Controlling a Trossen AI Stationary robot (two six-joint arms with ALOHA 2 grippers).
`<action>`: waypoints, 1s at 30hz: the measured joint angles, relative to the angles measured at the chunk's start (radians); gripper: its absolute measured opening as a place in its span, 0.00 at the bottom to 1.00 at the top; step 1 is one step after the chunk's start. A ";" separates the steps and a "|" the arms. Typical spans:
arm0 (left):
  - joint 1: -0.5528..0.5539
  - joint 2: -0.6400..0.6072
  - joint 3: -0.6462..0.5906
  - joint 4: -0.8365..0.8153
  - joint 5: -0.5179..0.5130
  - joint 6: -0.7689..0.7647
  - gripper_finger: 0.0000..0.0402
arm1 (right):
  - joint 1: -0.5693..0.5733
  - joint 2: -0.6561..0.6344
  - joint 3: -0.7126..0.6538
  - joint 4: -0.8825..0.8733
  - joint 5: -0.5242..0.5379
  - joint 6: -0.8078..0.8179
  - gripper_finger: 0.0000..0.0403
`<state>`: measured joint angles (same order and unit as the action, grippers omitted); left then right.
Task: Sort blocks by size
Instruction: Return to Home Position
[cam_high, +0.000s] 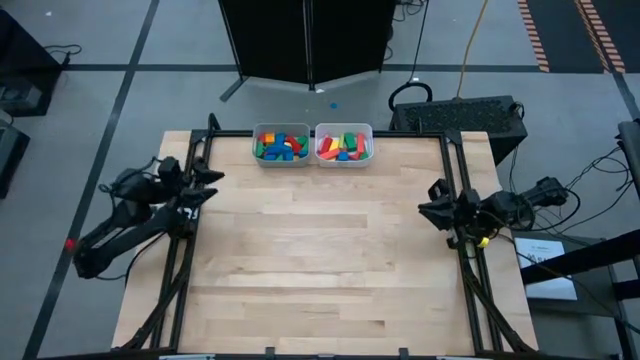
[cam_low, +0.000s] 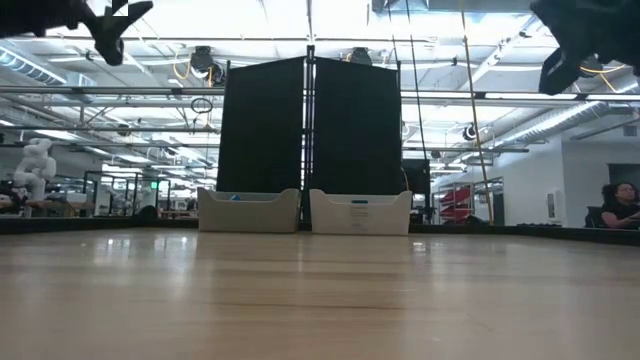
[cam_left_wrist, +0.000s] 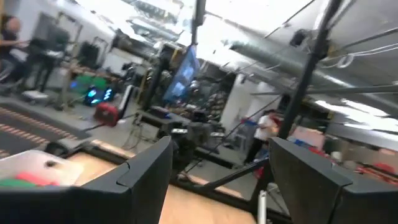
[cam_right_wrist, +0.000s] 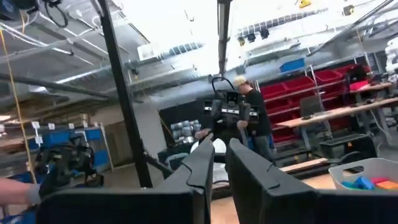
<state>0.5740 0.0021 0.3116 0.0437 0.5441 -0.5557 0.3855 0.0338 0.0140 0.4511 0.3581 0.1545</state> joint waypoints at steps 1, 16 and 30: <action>-0.018 0.000 -0.016 0.026 -0.004 0.000 0.66 | 0.000 0.000 0.002 -0.008 -0.001 -0.004 0.10; -0.489 0.002 -0.305 0.231 -0.487 0.151 0.66 | 0.000 0.001 0.000 -0.140 0.006 -0.020 0.10; -0.655 0.007 -0.305 0.085 -0.806 0.220 0.66 | 0.000 0.001 0.000 -0.353 0.041 0.041 0.10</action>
<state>-0.0807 0.0090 0.0071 0.1287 -0.2623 -0.3360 0.3859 0.0349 0.0139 0.0985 0.3996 0.1958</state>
